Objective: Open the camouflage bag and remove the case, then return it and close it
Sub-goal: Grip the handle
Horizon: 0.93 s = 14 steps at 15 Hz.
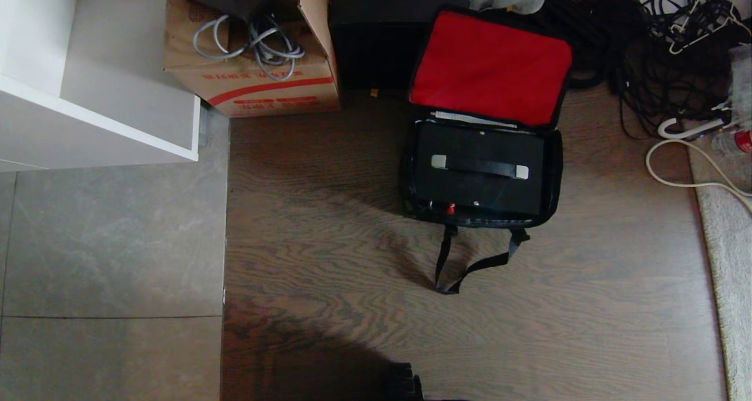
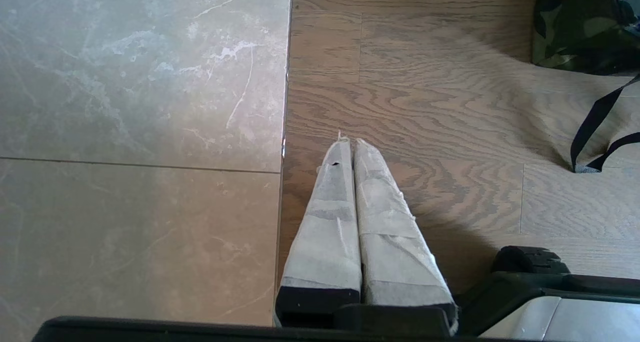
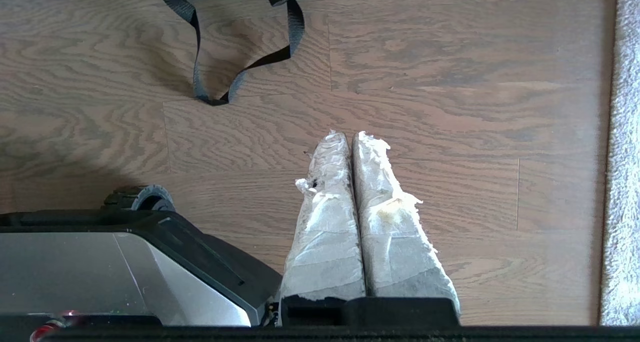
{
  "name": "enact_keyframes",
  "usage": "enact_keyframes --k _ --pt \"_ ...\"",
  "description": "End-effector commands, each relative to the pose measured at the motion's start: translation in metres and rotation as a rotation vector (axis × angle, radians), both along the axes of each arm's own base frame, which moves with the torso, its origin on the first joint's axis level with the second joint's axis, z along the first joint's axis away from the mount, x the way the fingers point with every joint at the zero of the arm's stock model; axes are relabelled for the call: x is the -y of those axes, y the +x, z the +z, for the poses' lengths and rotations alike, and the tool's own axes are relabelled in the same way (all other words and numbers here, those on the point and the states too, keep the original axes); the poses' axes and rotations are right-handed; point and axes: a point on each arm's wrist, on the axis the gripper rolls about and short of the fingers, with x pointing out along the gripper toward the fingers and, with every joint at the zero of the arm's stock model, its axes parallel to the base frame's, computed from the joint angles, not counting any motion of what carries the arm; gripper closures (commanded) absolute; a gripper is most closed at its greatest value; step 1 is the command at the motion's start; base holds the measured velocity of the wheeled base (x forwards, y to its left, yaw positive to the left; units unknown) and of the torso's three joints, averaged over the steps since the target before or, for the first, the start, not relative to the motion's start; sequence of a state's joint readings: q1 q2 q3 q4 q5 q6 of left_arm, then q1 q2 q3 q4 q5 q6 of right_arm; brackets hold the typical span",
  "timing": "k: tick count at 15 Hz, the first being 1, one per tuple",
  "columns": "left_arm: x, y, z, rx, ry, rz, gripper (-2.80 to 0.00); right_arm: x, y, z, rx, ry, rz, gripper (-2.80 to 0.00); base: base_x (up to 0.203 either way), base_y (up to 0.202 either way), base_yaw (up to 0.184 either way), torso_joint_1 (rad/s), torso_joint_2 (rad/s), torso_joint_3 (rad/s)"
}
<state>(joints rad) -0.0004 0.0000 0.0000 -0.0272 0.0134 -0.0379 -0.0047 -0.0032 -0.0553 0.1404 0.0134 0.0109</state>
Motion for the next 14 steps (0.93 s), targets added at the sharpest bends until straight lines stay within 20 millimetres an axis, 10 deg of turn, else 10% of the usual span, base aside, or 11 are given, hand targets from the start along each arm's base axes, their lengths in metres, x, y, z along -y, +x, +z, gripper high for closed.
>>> enact_keyframes --k 1,14 --pt "0.0 0.0005 -0.0018 -0.006 0.001 0.0 0.0 0.0 0.0004 0.0 -0.006 0.0 0.0 0.0 0.0 0.0 0.0 0.0 0.0 0.0" --pt "-0.0001 0.0006 -0.0021 -0.007 0.001 0.001 0.0 0.0 0.0004 0.0 -0.006 0.0 0.0 0.0 0.0 0.0 0.0 0.0 0.0 0.0"
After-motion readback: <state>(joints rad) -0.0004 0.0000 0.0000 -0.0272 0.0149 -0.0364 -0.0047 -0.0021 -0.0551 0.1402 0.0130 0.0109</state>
